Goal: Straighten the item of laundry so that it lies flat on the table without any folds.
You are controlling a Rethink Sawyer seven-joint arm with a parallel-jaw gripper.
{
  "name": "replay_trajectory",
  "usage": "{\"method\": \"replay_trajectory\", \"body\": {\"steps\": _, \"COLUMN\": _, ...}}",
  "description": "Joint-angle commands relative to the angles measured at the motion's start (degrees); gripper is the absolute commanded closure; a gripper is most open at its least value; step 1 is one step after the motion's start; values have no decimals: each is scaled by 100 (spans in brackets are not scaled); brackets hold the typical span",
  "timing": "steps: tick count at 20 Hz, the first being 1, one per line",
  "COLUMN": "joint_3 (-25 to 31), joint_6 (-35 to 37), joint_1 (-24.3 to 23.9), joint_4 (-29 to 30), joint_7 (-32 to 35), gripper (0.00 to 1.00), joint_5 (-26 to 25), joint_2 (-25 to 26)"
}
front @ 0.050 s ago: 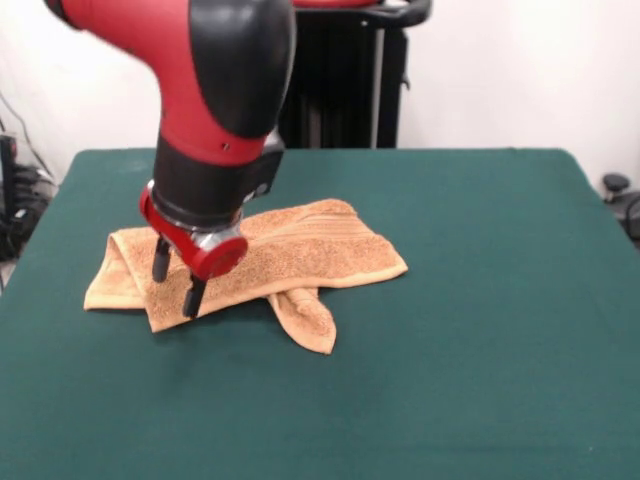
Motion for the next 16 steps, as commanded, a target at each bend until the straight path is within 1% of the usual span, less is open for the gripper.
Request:
{"method": "replay_trajectory", "body": {"steps": 1, "joint_3": 629, "joint_6": -292, "joint_1": -8, "joint_4": 461, "joint_7": 310, "gripper": 0, "joint_5": -364, "joint_2": 478}}
{"method": "replay_trajectory", "body": {"steps": 9, "joint_3": 548, "joint_6": -99, "joint_1": -77, "joint_4": 353, "joint_7": 245, "gripper": 0, "joint_5": -562, "joint_2": 576}}
{"method": "replay_trajectory", "body": {"steps": 12, "joint_3": 548, "joint_6": -189, "joint_1": -138, "joint_4": 337, "joint_7": 222, "gripper": 0, "joint_5": -594, "joint_2": 626}}
{"method": "replay_trajectory", "body": {"steps": 16, "joint_3": 589, "joint_6": -151, "joint_1": -224, "joint_4": 464, "joint_7": 100, "gripper": 0, "joint_5": -619, "joint_2": 391}}
